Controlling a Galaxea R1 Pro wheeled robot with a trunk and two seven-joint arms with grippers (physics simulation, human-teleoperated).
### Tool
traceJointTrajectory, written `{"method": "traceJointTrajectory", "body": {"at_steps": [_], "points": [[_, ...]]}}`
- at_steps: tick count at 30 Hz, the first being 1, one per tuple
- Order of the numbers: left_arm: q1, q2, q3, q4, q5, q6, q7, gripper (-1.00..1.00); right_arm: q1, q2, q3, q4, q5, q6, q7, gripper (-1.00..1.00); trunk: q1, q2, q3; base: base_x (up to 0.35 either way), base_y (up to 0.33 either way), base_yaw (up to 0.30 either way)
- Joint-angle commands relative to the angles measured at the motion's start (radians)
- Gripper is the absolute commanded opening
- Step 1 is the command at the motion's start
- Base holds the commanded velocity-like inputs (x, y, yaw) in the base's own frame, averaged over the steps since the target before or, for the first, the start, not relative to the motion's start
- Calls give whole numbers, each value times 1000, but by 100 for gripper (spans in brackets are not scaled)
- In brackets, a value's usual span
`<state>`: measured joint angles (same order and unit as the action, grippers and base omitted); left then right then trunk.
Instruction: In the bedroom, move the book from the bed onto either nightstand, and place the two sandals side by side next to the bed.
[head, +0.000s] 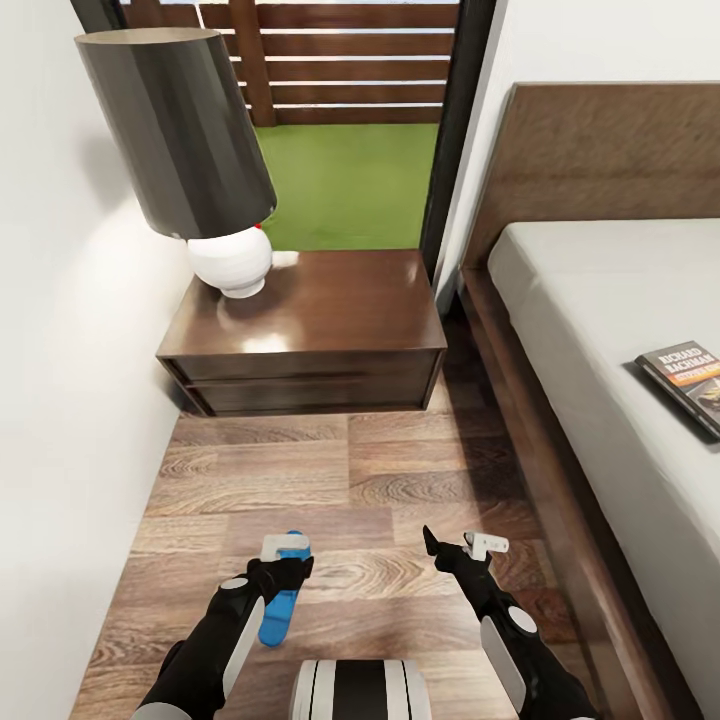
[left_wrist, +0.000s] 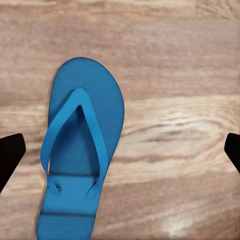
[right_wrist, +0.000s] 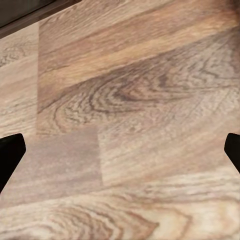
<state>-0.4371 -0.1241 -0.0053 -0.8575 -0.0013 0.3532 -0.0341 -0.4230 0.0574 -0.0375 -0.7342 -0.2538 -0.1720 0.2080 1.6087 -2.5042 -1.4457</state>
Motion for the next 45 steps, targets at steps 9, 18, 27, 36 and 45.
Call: {"method": "traceJointTrajectory", "body": {"at_steps": [9, 18, 27, 36, 45], "points": [[0, 0, 1, -2, 0, 5, -3, 100, 0, 1, -4, 1, -11, -1, 9, 100, 0, 0, -1, 0, 0, 0], [0, 0, 1, -2, 0, 5, -3, 100, 0, 1, -4, 1, -12, -1, 9, 100, 0, 0, -1, 0, 0, 0], [0, 0, 1, -2, 1, 4, -4, 100, 0, 1, -4, 1, -12, -1, 9, 100, 0, 0, -1, 0, 0, 0], [0, 0, 3, -3, 4, 4, -4, 100, 0, 1, -4, 1, -12, 0, 9, 100, 0, 0, -1, 0, 0, 0], [0, 0, 3, -3, 4, 4, -4, 100, 0, 1, -4, 1, -12, -1, 9, 100, 0, 0, -1, 0, 0, 0]]}}
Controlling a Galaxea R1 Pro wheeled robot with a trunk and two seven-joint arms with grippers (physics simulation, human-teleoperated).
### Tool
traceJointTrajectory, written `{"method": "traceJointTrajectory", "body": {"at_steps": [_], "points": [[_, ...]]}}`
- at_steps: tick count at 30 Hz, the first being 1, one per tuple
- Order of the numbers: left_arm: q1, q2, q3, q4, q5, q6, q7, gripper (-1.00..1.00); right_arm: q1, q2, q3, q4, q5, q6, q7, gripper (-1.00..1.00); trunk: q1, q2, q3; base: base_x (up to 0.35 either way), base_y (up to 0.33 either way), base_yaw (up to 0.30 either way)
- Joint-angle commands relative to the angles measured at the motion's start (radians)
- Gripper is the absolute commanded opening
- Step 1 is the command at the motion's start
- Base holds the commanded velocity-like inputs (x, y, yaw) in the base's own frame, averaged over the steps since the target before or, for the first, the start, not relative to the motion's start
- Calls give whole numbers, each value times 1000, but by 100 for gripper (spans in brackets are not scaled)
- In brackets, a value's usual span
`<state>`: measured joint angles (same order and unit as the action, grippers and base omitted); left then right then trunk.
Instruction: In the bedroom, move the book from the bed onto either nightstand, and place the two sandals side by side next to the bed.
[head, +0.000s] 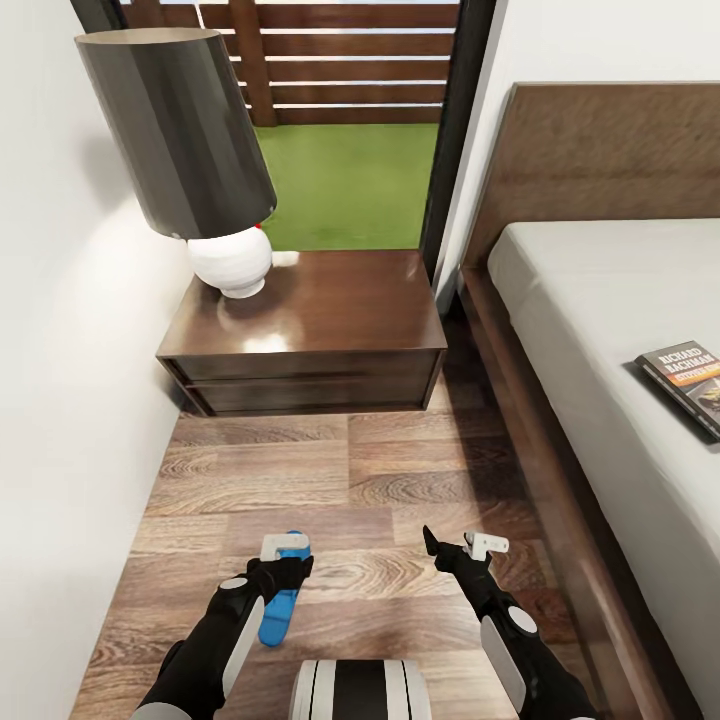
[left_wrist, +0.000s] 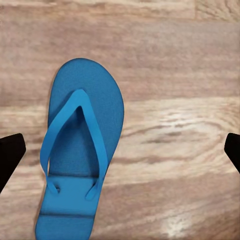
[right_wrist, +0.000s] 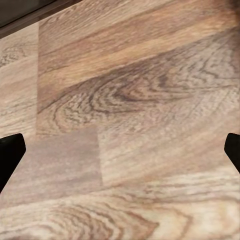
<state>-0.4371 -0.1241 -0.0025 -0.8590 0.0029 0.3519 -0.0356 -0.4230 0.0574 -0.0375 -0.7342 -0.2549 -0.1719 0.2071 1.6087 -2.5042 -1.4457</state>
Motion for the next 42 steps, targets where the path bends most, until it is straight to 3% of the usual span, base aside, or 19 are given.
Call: {"method": "traceJointTrajectory", "body": {"at_steps": [1, 30, 38, 42], "points": [[0, 0, 0, -2, 0, 6, -3, 100, 0, 1, -4, 1, -10, -1, 10, 100, 0, 0, -1, 0, 0, 0], [0, 0, 1, -4, 2, 6, -3, 100, 0, 1, -4, 1, -10, -1, 9, 100, 0, 0, -1, 0, 0, 0], [0, 0, 0, -4, 2, 6, -3, 100, 0, 1, -4, 1, -10, -1, 10, 100, 3, -2, -32, 0, 0, 0], [0, 0, 0, -4, 2, 6, -3, 100, 0, 1, -4, 1, -10, -1, 9, 100, 3, -2, -32, 0, 0, 0]]}}
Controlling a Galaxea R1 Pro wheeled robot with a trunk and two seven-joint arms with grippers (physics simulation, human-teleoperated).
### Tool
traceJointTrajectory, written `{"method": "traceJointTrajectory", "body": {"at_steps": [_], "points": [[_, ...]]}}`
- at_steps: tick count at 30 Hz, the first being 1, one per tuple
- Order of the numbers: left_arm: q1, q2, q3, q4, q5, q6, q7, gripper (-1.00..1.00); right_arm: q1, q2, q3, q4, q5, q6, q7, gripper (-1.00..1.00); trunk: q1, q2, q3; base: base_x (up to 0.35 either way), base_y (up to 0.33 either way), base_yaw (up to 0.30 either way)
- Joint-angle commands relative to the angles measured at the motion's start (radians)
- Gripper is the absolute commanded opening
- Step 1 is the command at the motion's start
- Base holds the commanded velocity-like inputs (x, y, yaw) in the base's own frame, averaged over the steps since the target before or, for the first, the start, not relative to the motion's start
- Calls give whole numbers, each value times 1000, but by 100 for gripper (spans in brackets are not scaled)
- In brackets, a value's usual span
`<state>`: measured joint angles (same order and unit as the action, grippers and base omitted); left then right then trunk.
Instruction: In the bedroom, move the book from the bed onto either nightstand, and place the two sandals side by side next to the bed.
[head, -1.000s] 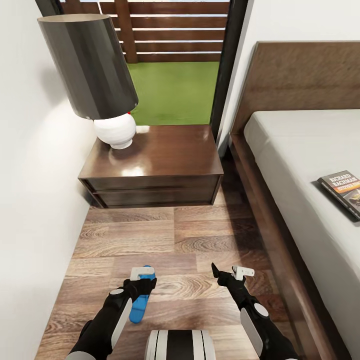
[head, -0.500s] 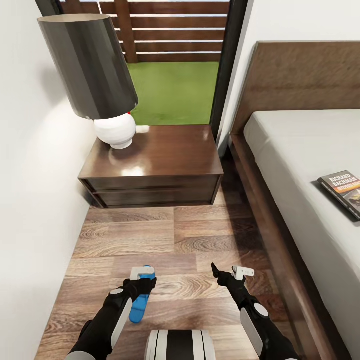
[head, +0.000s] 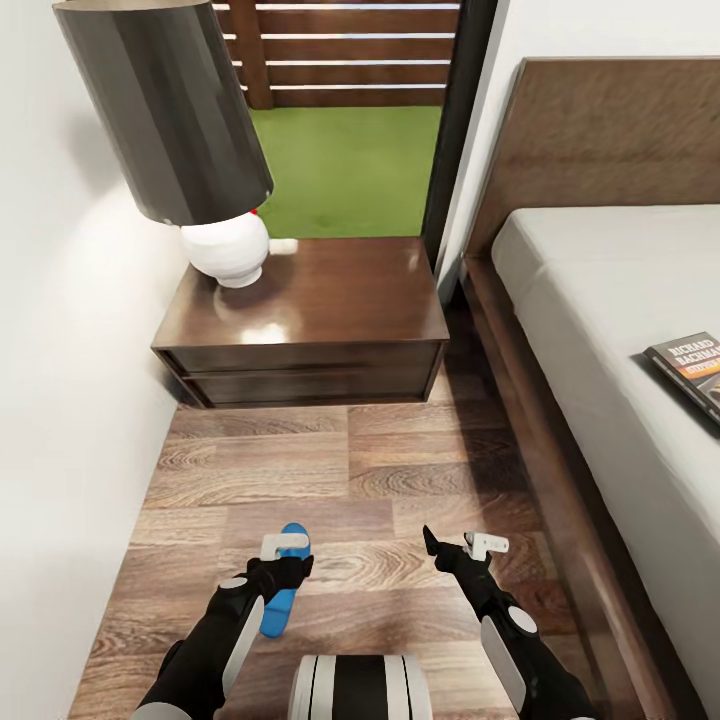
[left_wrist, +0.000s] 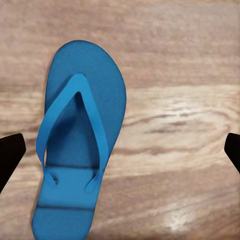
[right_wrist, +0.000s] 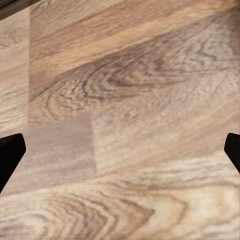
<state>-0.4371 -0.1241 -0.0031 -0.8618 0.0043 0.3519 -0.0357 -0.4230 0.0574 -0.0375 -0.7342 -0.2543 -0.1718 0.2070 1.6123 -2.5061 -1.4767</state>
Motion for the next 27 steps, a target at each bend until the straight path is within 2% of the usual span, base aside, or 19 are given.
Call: {"method": "traceJointTrajectory", "body": {"at_steps": [1, 27], "points": [[0, 0, 1, -2, 0, 6, -3, 100, 0, 1, -4, 1, -11, -1, 9, 100, 0, 0, -1, 0, 0, 0], [0, 0, 0, -2, 0, 6, -3, 100, 0, 4, -4, -2, -11, -23, 18, 100, 0, 0, -1, 0, 0, 0]]}}
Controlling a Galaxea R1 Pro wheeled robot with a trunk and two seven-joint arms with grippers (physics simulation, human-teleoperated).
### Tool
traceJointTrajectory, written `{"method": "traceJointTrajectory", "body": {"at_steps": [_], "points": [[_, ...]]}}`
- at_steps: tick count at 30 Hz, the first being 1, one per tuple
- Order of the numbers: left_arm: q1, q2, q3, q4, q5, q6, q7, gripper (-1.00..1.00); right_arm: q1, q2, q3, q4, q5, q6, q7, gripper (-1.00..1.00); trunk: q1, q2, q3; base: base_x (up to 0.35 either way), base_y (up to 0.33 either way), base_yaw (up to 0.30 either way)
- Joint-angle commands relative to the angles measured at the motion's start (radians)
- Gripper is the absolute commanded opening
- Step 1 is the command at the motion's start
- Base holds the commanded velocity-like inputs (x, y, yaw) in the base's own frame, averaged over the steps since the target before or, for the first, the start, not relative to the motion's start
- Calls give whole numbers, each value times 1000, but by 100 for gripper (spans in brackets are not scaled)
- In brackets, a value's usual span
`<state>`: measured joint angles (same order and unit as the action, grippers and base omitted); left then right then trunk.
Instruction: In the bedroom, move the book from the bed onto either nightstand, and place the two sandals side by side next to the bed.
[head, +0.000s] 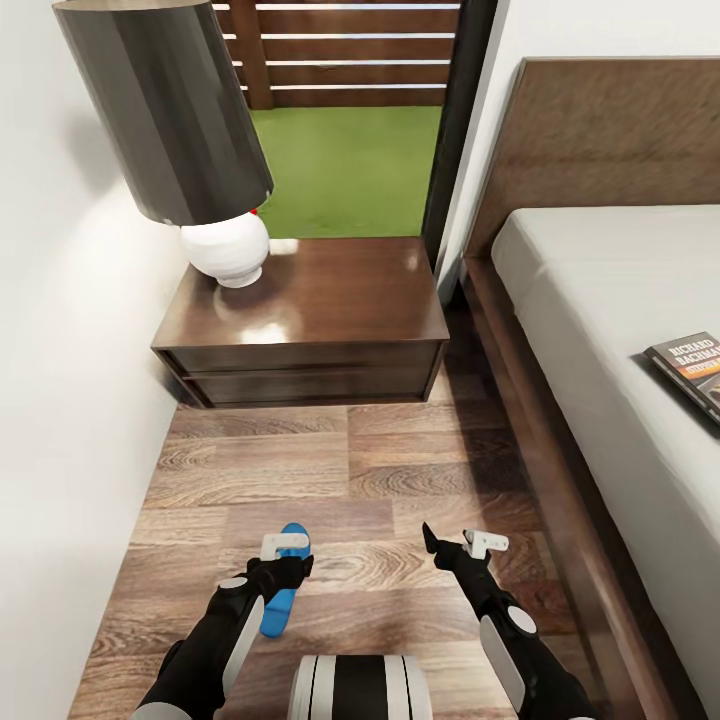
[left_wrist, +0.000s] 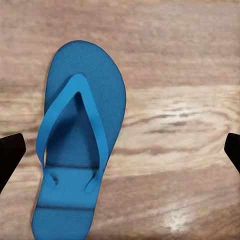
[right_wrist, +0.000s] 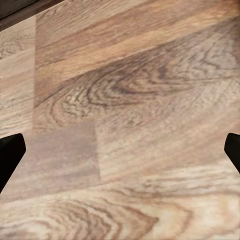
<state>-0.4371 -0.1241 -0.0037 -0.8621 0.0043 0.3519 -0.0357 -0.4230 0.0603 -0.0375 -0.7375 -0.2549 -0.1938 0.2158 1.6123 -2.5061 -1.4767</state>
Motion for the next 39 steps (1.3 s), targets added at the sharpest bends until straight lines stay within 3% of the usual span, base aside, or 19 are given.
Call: {"method": "traceJointTrajectory", "body": {"at_steps": [1, 17, 20, 22, 25, 26, 27, 28, 31, 33, 37, 39], "points": [[0, 0, 1, -2, 0, 6, -3, 100, 0, 1, -4, 1, -10, -1, 10, 100, 0, 0, -1, 0, 0, 0], [0, 0, 1, -4, 1, 7, -3, 100, 0, 1, -2, 1, -10, -1, 10, 100, 0, 0, -1, 0, 0, 0], [0, 2, 17, -42, 2, 10, -2, 100, 0, 1, -2, 2, -9, -1, 9, 100, 0, 0, -1, 0, 0, 0], [0, 9, 71, -96, 3, 16, -1, 100, 0, 3, -1, 3, -9, -1, 7, 100, 0, 0, -1, 0, 0, 0], [0, 18, 189, -153, 2, 37, 0, 100, 0, 2, -1, 3, -9, -1, 6, 100, 0, 0, -1, 0, 0, 0], [0, 25, 254, -168, 2, 51, 0, 100, 0, 2, -2, 3, -9, -1, 6, 100, 0, 0, -1, 0, 0, 0], [0, 43, 361, -184, 2, 73, 0, 100, 0, 3, -2, 3, -9, -1, 5, 100, 0, 0, -1, 0, 0, 0], [0, 56, 422, -195, -1, 84, 0, 100, 0, 3, -1, 3, -9, -1, 5, 100, 0, 0, -1, 0, 0, 0], [0, 76, 491, -220, -6, 97, 0, 100, 0, 4, 0, 3, -9, -1, 5, 100, 0, 0, -1, 0, 0, 0], [2, 106, 528, -244, -10, 99, 2, 100, 0, 4, 0, 4, -9, -1, 5, 100, 0, 0, -1, 0, 0, 0], [7, 164, 552, -256, -11, 86, 0, 100, 0, 2, -2, 3, -9, -1, 5, 100, 0, 0, -1, 0, 0, 0], [9, 206, 557, -258, -12, 83, -3, 100, 0, 2, -3, 4, -9, 0, 5, 100, 0, 0, -1, 0, 0, 0]]}}
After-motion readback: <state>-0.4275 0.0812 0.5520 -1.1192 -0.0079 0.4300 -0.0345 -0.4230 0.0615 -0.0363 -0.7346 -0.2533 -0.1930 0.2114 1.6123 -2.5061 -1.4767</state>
